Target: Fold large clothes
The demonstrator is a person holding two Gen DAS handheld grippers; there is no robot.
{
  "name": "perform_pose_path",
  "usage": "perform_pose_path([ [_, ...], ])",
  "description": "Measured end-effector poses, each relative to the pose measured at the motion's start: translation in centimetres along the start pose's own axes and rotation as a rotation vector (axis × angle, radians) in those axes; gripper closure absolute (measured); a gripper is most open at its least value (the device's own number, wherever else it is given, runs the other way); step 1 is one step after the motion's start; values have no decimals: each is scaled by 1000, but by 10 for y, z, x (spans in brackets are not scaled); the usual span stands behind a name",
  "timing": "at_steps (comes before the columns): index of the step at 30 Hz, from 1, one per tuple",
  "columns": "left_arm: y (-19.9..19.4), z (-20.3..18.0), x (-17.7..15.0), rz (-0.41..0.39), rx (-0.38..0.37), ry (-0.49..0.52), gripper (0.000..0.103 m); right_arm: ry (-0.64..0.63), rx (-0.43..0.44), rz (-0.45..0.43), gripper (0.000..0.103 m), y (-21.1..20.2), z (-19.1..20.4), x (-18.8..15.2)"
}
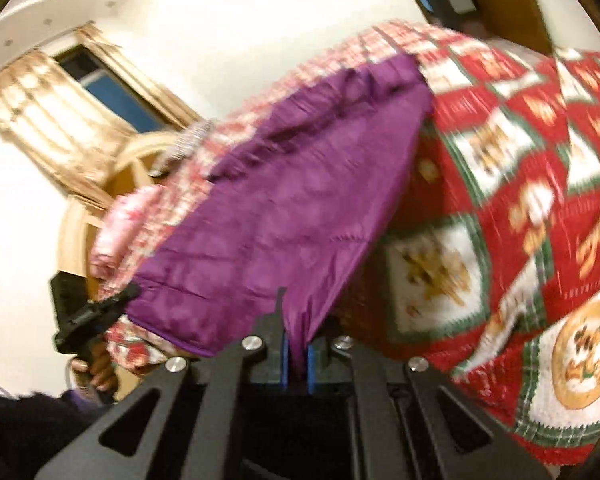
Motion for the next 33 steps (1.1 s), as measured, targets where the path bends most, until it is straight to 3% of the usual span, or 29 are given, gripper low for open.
perform_pose_path([
  [7,-30,-32,9,-76,-157,96,99,-63,86,-65,94,-35,20,3],
  [12,-74,-64,21,-197,-317,163,99,-86,203,-162,94,-75,40,21],
  [15,-94,-79,39,-250,-331,236,99,-124,221,-239,94,-103,53,39],
  [19,-90,-68,80,-285,-271,193,99,-113,246,-322,94,-111,55,73],
  [22,-67,-46,116,-289,-171,130,99,-110,213,-325,94,-93,52,101],
  [27,-5,-2,168,-255,1,27,99,-44,172,-291,94,-36,37,165],
  [33,68,52,203,-187,201,-40,99,12,19,-250,94,43,18,217],
])
Point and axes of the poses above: each gripper's, at about its wrist camera, not at the fingertips, and y roughly the way its jaws point, z to its left, x to its top, the point moved 1 cm from there along y, roughly the way its jaws point, and after that the axes turned 10 degrees about -x, right-handed, at the moved point
